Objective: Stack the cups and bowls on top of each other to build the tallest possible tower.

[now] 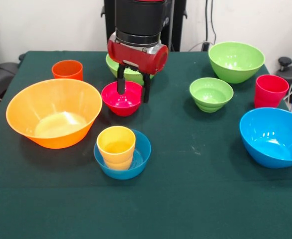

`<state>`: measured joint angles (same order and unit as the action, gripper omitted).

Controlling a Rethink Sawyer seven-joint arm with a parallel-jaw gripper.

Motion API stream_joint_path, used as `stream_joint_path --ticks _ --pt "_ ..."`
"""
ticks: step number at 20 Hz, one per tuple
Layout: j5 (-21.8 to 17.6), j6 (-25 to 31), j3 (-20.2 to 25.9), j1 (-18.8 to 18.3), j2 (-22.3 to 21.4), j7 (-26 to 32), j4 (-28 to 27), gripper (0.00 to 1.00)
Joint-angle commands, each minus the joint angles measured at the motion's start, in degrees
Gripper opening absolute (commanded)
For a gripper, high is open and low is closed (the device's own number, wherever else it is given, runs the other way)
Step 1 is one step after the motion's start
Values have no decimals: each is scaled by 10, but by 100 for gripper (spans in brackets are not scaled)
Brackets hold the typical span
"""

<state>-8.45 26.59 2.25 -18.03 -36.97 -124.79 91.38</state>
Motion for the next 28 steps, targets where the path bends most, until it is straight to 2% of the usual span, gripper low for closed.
stream_joint_path --ticks 1,5,9,19,23,28 --pt "-51 67 3 5 15 40 -19 100" --pt "-41 -8 -12 26 91 -21 -28 100" --pt "-18 -28 8 23 120 -29 -18 100" --pt "-17 -54 18 30 113 -32 33 100" --pt "-18 -27 13 25 111 -17 35 100" --pt "-23 24 -5 36 108 -2 14 100"
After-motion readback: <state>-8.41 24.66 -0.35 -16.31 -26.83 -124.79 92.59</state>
